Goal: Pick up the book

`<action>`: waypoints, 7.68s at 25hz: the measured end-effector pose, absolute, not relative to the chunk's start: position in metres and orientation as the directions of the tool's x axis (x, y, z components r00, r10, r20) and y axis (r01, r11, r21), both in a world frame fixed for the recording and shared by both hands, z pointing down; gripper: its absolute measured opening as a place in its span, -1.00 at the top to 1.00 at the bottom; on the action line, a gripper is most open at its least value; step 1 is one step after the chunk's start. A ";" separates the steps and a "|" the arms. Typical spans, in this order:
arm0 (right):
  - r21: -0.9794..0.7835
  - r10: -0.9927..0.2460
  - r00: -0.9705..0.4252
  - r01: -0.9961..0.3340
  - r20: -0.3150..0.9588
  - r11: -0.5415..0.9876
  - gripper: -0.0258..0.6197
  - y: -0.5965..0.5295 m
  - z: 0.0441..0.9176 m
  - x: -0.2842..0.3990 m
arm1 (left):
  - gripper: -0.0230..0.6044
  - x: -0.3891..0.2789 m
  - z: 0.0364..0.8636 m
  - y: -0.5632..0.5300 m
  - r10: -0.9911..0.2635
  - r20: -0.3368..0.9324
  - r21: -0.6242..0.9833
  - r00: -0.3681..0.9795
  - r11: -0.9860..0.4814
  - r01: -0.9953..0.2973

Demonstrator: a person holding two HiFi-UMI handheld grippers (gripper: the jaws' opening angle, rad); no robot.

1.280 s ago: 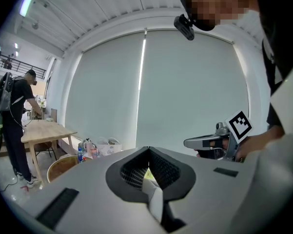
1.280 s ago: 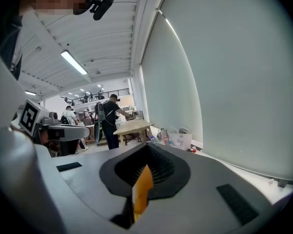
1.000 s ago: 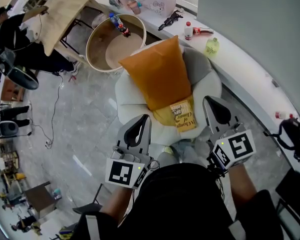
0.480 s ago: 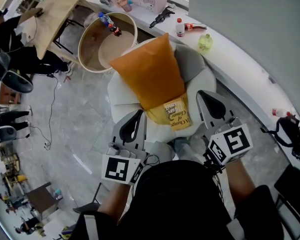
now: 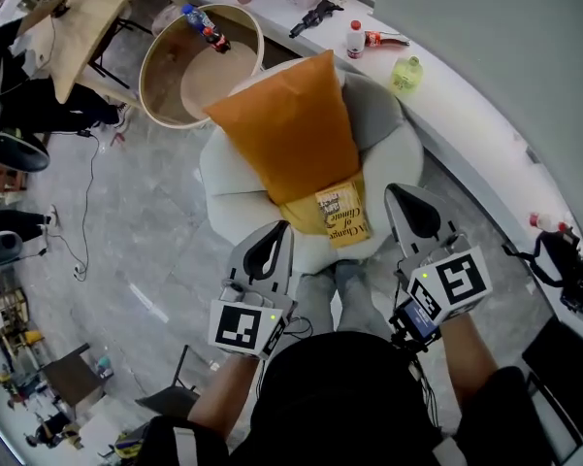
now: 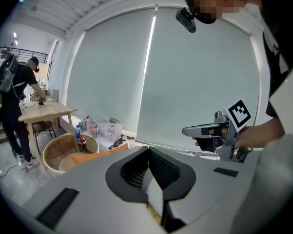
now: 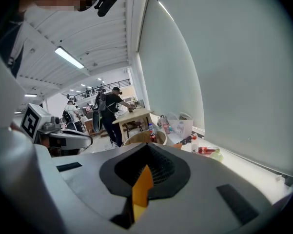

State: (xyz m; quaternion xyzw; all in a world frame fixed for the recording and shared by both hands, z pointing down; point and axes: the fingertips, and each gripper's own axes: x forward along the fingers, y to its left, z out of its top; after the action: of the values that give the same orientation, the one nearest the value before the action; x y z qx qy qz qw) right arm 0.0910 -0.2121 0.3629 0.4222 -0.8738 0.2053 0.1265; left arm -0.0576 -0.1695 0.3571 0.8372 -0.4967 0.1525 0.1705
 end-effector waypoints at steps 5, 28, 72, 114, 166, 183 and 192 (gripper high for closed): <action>-0.248 -0.640 -0.607 -0.788 0.471 0.564 0.91 -0.206 0.407 0.078 | 0.89 -0.072 0.410 -0.165 -0.739 0.471 0.273 0.481 -0.396 -0.877; -0.322 -0.493 -0.602 -0.778 0.628 0.539 0.91 -0.173 0.623 0.058 | 0.61 -0.059 0.713 -0.130 -0.460 0.648 0.502 0.607 -0.341 -0.795; -0.492 -0.346 -0.671 -0.728 0.656 0.477 0.91 -0.141 0.803 0.054 | -0.04 -0.012 1.038 -0.082 -0.276 0.764 0.619 0.583 0.062 -0.783; -0.389 -0.489 -0.636 -0.762 0.597 0.517 0.91 -0.184 0.670 0.089 | 0.45 0.018 0.869 -0.153 -0.259 0.758 0.587 0.599 -0.131 -0.799; -0.036 -0.725 -0.669 -0.738 0.164 0.674 0.91 -0.166 0.213 0.083 | 0.45 -0.118 0.213 -0.092 -0.908 0.121 0.256 0.401 -0.362 -0.896; -0.021 -0.756 -0.640 -0.765 0.138 0.644 0.91 -0.018 0.191 0.018 | 0.45 -0.170 0.190 0.034 -0.877 0.065 0.233 0.476 -0.451 -0.862; 0.004 -0.775 -0.612 -0.784 0.158 0.621 0.91 0.084 0.196 -0.027 | 0.45 -0.216 0.201 0.126 -0.870 0.041 0.253 0.491 -0.466 -0.848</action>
State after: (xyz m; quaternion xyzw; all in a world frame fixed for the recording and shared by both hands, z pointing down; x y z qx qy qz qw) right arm -0.0269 0.0835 0.1964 0.4342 -0.8973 0.0330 0.0722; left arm -0.2157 0.1256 0.2007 0.8549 -0.5025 -0.0470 0.1203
